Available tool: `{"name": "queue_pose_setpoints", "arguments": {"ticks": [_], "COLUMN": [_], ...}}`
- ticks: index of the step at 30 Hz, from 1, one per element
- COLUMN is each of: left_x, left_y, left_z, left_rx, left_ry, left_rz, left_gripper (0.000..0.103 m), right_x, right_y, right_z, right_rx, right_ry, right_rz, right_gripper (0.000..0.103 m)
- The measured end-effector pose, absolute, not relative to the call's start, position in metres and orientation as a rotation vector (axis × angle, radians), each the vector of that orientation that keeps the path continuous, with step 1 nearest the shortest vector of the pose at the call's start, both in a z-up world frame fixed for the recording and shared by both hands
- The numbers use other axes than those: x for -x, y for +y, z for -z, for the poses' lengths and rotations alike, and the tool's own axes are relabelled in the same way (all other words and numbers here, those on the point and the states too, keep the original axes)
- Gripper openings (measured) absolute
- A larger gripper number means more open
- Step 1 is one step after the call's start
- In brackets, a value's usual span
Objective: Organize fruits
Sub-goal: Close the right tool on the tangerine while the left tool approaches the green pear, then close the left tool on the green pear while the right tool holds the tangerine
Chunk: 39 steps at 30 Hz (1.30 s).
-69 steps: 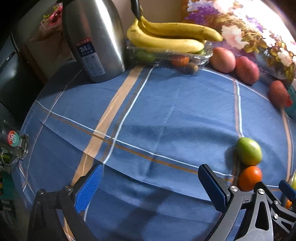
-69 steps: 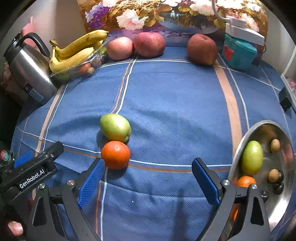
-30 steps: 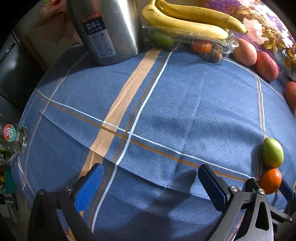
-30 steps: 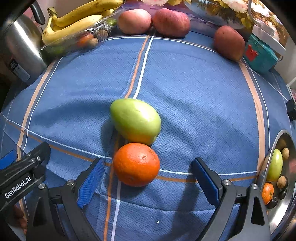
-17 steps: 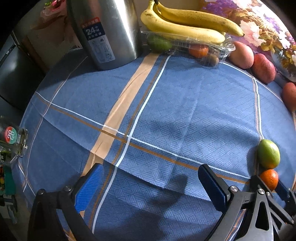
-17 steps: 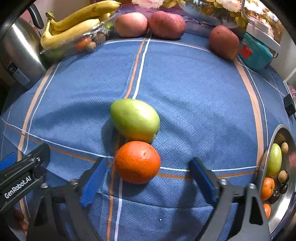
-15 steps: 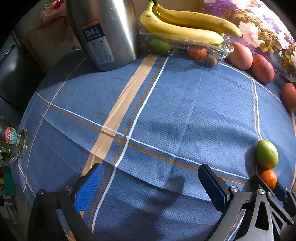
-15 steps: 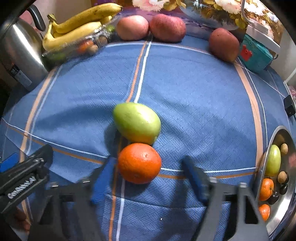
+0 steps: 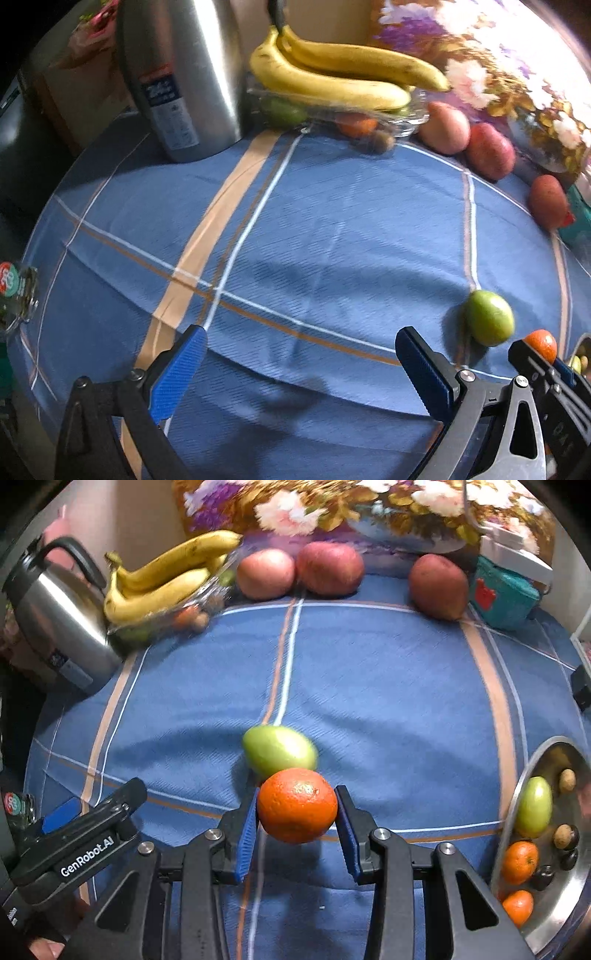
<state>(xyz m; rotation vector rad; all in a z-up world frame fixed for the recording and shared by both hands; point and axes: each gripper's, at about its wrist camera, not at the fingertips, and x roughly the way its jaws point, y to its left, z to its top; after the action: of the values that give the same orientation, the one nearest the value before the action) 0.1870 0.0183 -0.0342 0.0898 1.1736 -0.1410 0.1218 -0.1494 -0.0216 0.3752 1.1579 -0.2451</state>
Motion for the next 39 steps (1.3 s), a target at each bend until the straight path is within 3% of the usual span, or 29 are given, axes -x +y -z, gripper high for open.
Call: {"name": "queue_pose_setpoints", "arguments": {"ticks": [16,39], "left_x": [-0.178,-0.192], "left_y": [-0.068,-0.120], "left_z": [0.019,0.074], "left_rx": [-0.166,-0.316], "left_ry": [1.125,1.248], "left_rz": [0.380,0.450], "left_gripper": [0.103,0.102], "right_x": [-0.087,-0.085], "right_y": [-0.234,-0.260], "right_z": [0.000,0.010], "right_rx": [-0.493,-0.610], "right_ry": [1.097,1.083], "right_rz": [0.387,0.361], "right_gripper": [0.042,0.042]}}
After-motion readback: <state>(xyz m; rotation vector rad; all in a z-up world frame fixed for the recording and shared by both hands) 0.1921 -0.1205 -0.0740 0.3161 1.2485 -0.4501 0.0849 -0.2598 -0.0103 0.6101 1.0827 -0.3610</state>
